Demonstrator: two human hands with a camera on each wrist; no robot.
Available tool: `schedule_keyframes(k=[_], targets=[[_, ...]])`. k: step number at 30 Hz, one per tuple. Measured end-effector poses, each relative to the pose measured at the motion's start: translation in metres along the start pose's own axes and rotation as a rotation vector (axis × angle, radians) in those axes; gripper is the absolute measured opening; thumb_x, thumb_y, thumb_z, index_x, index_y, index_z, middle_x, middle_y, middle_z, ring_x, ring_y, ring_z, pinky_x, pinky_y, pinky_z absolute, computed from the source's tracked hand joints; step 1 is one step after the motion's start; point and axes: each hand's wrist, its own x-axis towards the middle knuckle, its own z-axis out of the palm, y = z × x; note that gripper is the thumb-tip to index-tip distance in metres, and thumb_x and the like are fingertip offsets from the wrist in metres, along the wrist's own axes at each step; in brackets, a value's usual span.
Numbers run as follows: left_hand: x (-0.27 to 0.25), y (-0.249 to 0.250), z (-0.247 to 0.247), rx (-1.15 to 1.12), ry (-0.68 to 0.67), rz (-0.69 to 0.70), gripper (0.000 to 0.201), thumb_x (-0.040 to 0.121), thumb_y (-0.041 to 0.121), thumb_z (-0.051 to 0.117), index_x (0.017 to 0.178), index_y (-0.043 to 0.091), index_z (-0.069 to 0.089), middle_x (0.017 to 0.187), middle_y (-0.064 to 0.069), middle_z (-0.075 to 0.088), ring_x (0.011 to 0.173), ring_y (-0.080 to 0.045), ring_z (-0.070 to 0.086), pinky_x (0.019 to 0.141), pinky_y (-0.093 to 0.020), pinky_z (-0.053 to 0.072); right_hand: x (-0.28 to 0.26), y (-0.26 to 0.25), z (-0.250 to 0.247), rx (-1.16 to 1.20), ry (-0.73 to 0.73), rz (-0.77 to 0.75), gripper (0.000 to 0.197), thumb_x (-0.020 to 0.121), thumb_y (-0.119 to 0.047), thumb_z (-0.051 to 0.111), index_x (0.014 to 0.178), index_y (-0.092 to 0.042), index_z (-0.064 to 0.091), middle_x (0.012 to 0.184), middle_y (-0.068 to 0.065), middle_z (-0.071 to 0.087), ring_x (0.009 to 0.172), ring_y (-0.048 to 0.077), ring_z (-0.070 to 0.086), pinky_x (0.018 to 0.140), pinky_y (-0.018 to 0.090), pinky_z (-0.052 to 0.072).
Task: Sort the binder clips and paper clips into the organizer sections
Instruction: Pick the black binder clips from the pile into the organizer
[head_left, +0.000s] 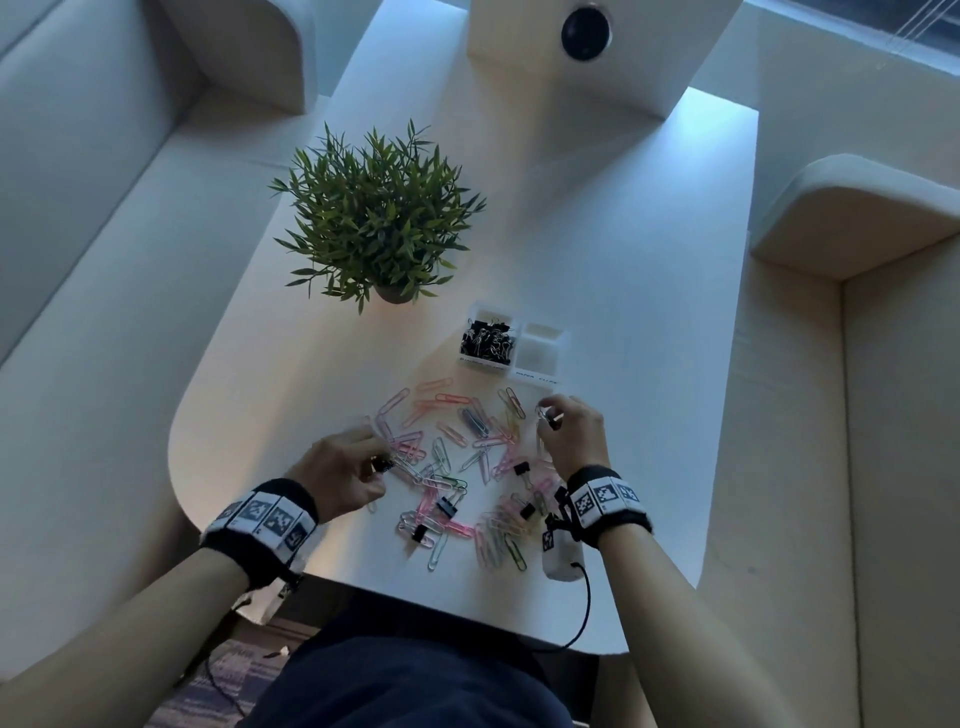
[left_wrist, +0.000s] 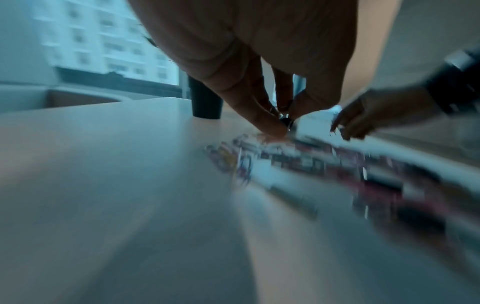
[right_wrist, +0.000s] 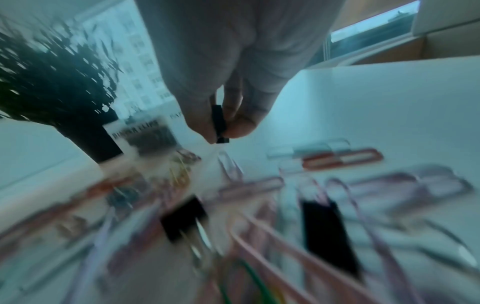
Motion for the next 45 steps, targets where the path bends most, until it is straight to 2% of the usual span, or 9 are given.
schedule_keyframes(k=[7, 11, 16, 21, 24, 27, 31, 34, 45], targets=[[0.076, 0.052, -0.035, -0.284, 0.275, -0.164, 0.021, 0.066, 0.000, 0.076, 0.082, 0.008, 0.066, 0.074, 0.006, 0.063, 0.065, 0.003, 0.062, 0.058, -0.006, 0.049, 0.056, -0.068, -0.020, 0.184, 0.212, -0.155, 0.015, 0.076, -0.004, 0.071, 0.091, -0.009, 0.070, 0.082, 0.006, 0.066, 0.067, 0.014, 0.061, 0.068, 0.013, 0.050], [0.146, 0.067, -0.042, -0.325, 0.232, -0.224, 0.016, 0.069, 0.004, 0.072, 0.077, 0.014, 0.064, 0.074, 0.000, 0.066, 0.066, -0.010, 0.066, 0.061, -0.019, 0.056, 0.085, -0.086, -0.006, 0.148, 0.040, -0.095, 0.015, 0.080, -0.015, 0.070, 0.095, -0.011, 0.071, 0.086, 0.007, 0.071, 0.073, 0.018, 0.064, 0.076, 0.033, 0.056], [0.196, 0.059, -0.024, -0.129, 0.083, -0.269, 0.010, 0.066, 0.019, 0.071, 0.073, 0.021, 0.064, 0.076, 0.000, 0.068, 0.070, -0.019, 0.064, 0.063, -0.026, 0.053, 0.075, -0.075, -0.011, 0.198, 0.050, -0.047, 0.018, 0.085, -0.015, 0.061, 0.098, -0.014, 0.073, 0.093, 0.006, 0.074, 0.078, 0.016, 0.068, 0.080, 0.034, 0.056], [0.204, 0.052, -0.012, 0.107, -0.028, -0.228, 0.028, 0.075, 0.019, 0.066, 0.101, 0.012, 0.069, 0.102, -0.011, 0.070, 0.094, -0.028, 0.063, 0.085, -0.033, 0.051, 0.038, -0.043, -0.032, 0.280, 0.220, 0.044, 0.028, 0.082, -0.002, 0.058, 0.106, -0.015, 0.069, 0.096, 0.001, 0.072, 0.074, 0.010, 0.064, 0.076, 0.019, 0.052], [0.195, 0.052, -0.013, 0.113, 0.064, -0.116, 0.036, 0.079, 0.015, 0.064, 0.115, 0.008, 0.062, 0.114, -0.013, 0.063, 0.104, -0.029, 0.059, 0.092, -0.034, 0.046, -0.005, -0.017, -0.036, 0.195, 0.155, 0.039, 0.027, 0.078, -0.001, 0.061, 0.098, -0.018, 0.071, 0.091, 0.001, 0.070, 0.069, 0.009, 0.060, 0.073, 0.020, 0.051], [0.164, 0.058, -0.013, 0.087, 0.139, -0.027, 0.037, 0.078, 0.012, 0.065, 0.114, 0.012, 0.061, 0.109, -0.010, 0.060, 0.090, -0.023, 0.058, 0.082, -0.032, 0.049, -0.052, 0.012, -0.028, 0.047, -0.051, 0.053, 0.027, 0.077, -0.004, 0.066, 0.100, -0.018, 0.070, 0.098, 0.002, 0.064, 0.081, 0.015, 0.059, 0.078, 0.028, 0.052], [0.090, 0.066, 0.008, 0.114, -0.177, 0.018, 0.023, 0.080, 0.017, 0.065, 0.103, 0.017, 0.064, 0.103, -0.001, 0.061, 0.083, -0.007, 0.051, 0.083, -0.025, 0.050, -0.086, 0.031, -0.009, -0.079, -0.146, 0.069, 0.029, 0.076, -0.005, 0.069, 0.102, -0.017, 0.070, 0.107, 0.004, 0.061, 0.093, 0.020, 0.059, 0.080, 0.031, 0.051], [0.047, 0.066, 0.024, 0.186, -0.370, -0.002, 0.025, 0.081, 0.020, 0.065, 0.106, 0.019, 0.063, 0.108, 0.001, 0.059, 0.089, -0.008, 0.052, 0.086, -0.022, 0.048, -0.088, 0.030, 0.001, -0.087, -0.118, 0.055, 0.022, 0.075, -0.003, 0.070, 0.093, -0.014, 0.071, 0.103, 0.005, 0.061, 0.089, 0.022, 0.059, 0.077, 0.031, 0.052], [-0.005, 0.040, 0.053, 0.278, -0.446, 0.138, 0.008, 0.083, 0.015, 0.061, 0.082, 0.010, 0.066, 0.090, -0.007, 0.057, 0.069, -0.019, 0.057, 0.059, -0.028, 0.053, -0.082, 0.020, -0.001, 0.031, 0.007, 0.107, 0.031, 0.071, -0.002, 0.076, 0.098, -0.014, 0.070, 0.075, -0.002, 0.062, 0.067, 0.013, 0.055, 0.072, 0.023, 0.047]])
